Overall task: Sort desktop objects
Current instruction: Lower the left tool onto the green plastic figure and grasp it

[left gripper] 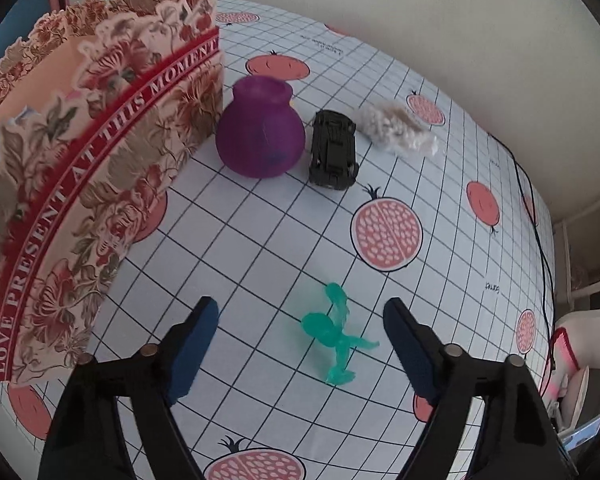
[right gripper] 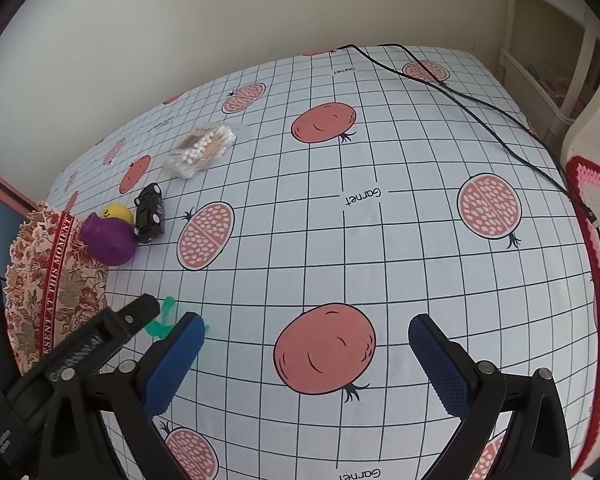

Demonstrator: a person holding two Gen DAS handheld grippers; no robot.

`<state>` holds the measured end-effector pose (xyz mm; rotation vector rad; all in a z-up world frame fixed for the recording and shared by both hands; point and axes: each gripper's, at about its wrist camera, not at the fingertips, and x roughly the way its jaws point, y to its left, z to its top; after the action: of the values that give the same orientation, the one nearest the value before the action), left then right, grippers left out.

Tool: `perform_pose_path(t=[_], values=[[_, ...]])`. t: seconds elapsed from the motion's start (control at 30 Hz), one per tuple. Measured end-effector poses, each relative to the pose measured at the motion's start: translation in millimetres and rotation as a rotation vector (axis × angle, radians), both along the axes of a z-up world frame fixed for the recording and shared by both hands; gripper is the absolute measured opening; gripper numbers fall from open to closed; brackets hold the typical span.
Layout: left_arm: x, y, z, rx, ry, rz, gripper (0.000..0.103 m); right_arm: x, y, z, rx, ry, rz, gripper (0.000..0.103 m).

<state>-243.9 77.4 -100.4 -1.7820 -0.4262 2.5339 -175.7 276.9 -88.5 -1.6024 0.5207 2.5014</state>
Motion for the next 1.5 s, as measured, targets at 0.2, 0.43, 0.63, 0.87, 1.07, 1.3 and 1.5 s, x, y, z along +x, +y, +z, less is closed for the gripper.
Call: perform_pose_path(t=[0.2, 0.43, 0.63, 0.87, 1.07, 1.3, 1.5], values=[[1.9, 7.1, -7.3, -0.002, -0.023, -0.018, 0.064, 0.5, 1.0, -1.9, 0.008, -0.008, -0.004, 0.103], [2.6, 9.8, -15.3, 0.017, -0.034, -0.022, 0.039, -0.1, 1.7, -2.7, -0.002, -0.012, -0.008, 0.103], [1.0, 10.2, -18.3, 0.03, -0.025, -0.021, 0.029, -0.2, 2.2, -3.3, 0.0, -0.01, -0.008, 0.103], [-3.0, 9.4, -13.0, 0.06, 0.013, -0.038, 0.025, -3.0, -4.0, 2.0, 0.022, 0.017, 0.011, 0.103], [-8.5, -6.3, 12.5, 0.081, 0.107, -0.013, 0.025, -13.6, -16.7, 21.6, -0.033, 0.133, 0.059, 0.103], [-17.0, -39.9, 40.3, 0.087, 0.225, 0.046, 0.025, -45.2, -42.0, 35.5, -0.101, 0.246, 0.119, 0.103], [-20.3, -66.7, 47.3, 0.075, 0.251, 0.099, 0.025, -85.9, -70.6, 17.8, -0.144, 0.229, 0.218, 0.102]])
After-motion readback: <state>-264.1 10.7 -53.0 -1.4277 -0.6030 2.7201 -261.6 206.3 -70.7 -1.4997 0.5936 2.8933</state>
